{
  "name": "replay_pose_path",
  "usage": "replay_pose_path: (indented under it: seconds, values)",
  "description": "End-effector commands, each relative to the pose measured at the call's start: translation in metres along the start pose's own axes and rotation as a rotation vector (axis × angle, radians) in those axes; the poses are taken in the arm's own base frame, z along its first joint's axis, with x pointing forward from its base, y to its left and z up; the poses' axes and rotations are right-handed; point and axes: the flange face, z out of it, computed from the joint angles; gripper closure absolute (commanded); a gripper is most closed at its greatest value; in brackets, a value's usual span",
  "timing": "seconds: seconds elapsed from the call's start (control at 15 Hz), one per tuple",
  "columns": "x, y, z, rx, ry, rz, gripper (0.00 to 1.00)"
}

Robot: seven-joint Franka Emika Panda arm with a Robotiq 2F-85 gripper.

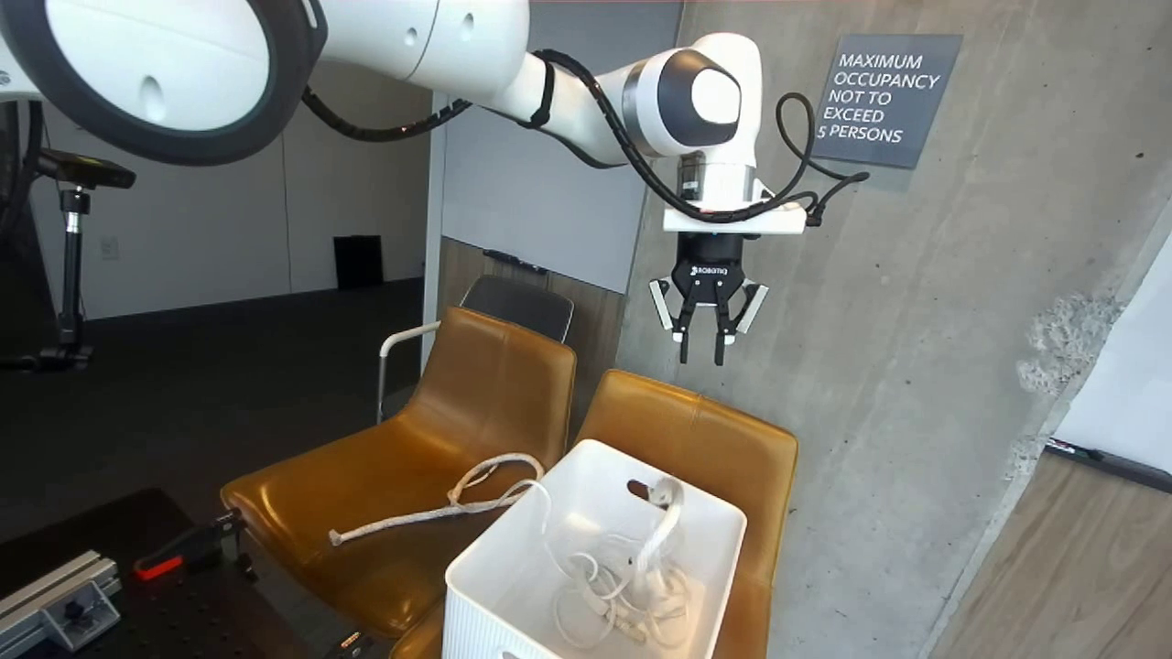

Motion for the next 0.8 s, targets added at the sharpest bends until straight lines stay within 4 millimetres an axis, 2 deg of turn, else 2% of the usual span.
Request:
replay_pose_path:
  seconds: [0.0, 0.13, 0.27, 0.53, 0.73]
  values:
    - [0.004, -0.012, 0.018, 0.036, 0.028, 0.001, 0.26]
    - [0.013, -0.026, 0.031, 0.038, 0.041, -0.011, 0.11]
    - [0.034, -0.055, 0.040, 0.008, 0.085, -0.054, 0.00]
    - [0.075, -0.127, 0.060, -0.029, 0.161, -0.168, 0.00]
    - [0.085, -0.183, 0.072, -0.013, 0.186, -0.268, 0.00]
